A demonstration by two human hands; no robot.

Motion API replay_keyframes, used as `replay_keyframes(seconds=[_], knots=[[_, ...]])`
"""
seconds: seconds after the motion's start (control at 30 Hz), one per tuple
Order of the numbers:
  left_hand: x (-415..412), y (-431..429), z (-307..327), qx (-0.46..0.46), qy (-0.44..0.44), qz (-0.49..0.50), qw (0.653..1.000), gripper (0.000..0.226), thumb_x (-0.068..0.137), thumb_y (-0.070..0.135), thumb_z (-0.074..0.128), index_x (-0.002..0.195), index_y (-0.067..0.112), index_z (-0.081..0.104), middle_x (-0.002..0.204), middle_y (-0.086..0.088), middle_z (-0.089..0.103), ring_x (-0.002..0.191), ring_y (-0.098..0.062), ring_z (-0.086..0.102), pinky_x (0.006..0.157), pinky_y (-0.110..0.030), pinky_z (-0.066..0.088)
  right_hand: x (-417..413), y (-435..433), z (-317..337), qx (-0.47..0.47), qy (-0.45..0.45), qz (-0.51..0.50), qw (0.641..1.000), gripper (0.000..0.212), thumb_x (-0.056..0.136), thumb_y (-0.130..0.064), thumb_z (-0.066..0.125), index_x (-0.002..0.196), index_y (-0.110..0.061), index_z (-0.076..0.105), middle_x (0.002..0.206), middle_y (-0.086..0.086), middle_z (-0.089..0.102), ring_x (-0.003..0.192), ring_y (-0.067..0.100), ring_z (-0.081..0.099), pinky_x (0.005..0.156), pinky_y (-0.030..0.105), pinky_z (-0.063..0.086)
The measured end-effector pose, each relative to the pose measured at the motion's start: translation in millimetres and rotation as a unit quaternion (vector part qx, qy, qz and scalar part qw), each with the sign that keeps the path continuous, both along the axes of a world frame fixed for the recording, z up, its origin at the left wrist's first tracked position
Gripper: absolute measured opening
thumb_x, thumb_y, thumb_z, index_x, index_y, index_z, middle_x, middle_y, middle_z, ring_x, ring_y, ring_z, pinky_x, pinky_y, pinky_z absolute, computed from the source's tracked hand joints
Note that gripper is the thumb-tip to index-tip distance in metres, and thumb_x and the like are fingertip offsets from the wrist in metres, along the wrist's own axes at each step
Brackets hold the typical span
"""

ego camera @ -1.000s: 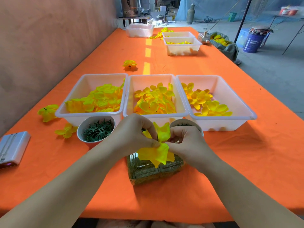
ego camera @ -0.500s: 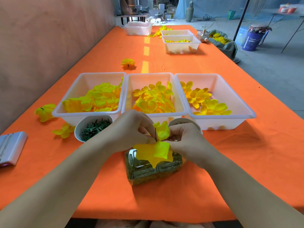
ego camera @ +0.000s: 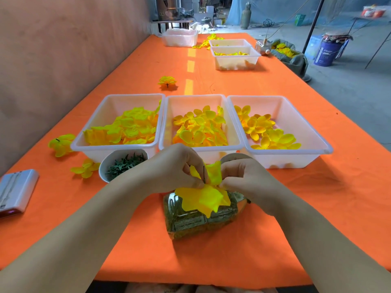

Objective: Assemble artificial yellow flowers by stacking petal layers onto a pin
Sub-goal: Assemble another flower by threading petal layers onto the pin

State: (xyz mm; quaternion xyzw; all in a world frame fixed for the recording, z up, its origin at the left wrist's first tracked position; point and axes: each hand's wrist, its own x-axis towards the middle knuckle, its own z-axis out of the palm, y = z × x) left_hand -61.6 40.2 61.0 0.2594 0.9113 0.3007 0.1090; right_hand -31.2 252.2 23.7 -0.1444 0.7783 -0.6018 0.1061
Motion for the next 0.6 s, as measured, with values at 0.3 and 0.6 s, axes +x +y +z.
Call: replay_keyframes(seconds=[0.3,0.6], knots=[[17.6,-0.9,-4.6,0.056,0.015,0.031,0.998,0.011,0.078,0.026,0.083,0.079,0.036,0.078,0.104,0.014,0.062,0.086,-0.004,0.062,0.075,-0.033,0.053,11.1,-7.4,-3.4,0.064,0.033,-0.099,0.992,0.041,0.086,-0.027,0.076,0.056,-0.015,0.052,0.050,-0.012,0.036,0.047,0.004,0.033,0.048,0.014,0.027],[21.4,-10.7,-27.6,0.165,-0.039,0.055,0.984,0.014,0.082,0.024,0.081,0.083,0.037,0.078,0.131,0.014,0.056,0.127,0.001,0.049,0.095,-0.040,0.048,8.9,-15.1,-11.0,0.094,-0.026,-0.122,0.988,0.041,0.086,-0.021,0.072,0.062,-0.001,0.045,0.057,0.001,0.036,0.052,0.015,0.034,0.057,0.032,0.028]])
